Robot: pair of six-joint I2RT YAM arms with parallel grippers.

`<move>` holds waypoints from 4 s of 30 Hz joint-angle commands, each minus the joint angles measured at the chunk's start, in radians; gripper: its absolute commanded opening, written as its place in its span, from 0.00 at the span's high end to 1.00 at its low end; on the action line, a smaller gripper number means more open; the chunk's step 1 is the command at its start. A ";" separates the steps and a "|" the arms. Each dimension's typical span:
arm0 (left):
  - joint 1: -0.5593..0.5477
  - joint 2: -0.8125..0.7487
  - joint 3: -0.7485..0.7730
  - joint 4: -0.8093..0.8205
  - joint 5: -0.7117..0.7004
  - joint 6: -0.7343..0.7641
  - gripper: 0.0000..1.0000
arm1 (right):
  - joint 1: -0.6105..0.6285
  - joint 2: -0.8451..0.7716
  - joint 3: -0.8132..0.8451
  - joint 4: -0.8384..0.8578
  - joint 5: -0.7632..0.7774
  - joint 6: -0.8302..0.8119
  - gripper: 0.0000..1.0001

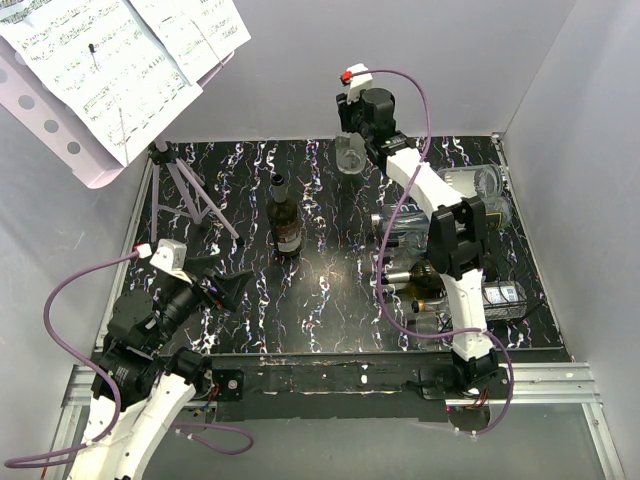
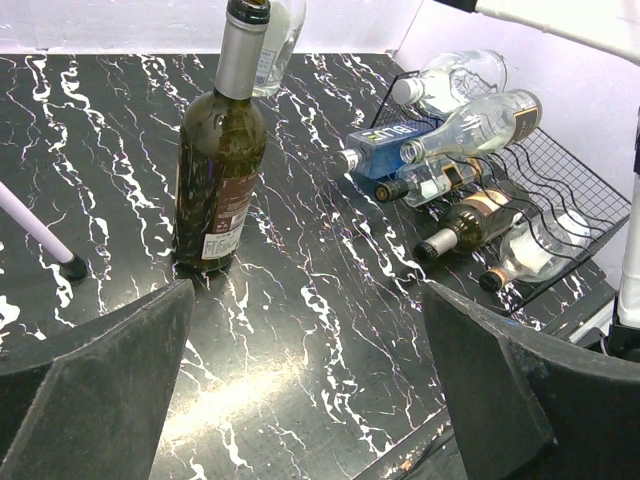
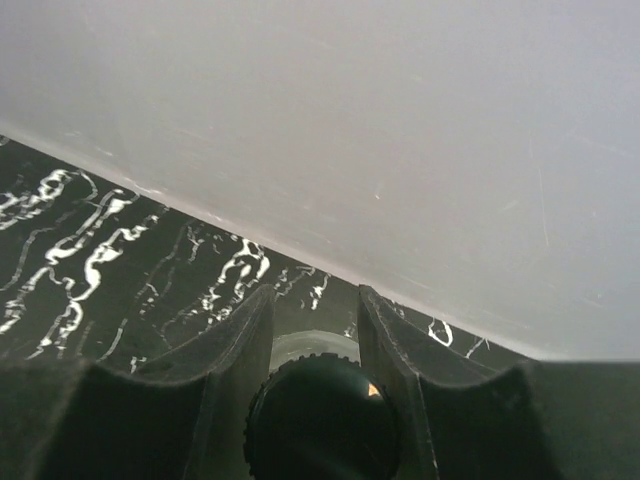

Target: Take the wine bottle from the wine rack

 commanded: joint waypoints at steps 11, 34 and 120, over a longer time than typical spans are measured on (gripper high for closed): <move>-0.003 0.039 -0.003 0.005 -0.012 0.010 0.02 | -0.016 -0.001 0.053 0.237 0.082 0.054 0.97; -0.003 0.028 -0.003 0.004 -0.017 0.010 0.02 | -0.016 -0.273 -0.104 0.162 -0.054 -0.023 0.14; -0.046 1.981 1.465 0.470 -0.342 0.368 0.41 | -0.012 -1.546 -1.153 -0.180 -0.323 0.287 0.20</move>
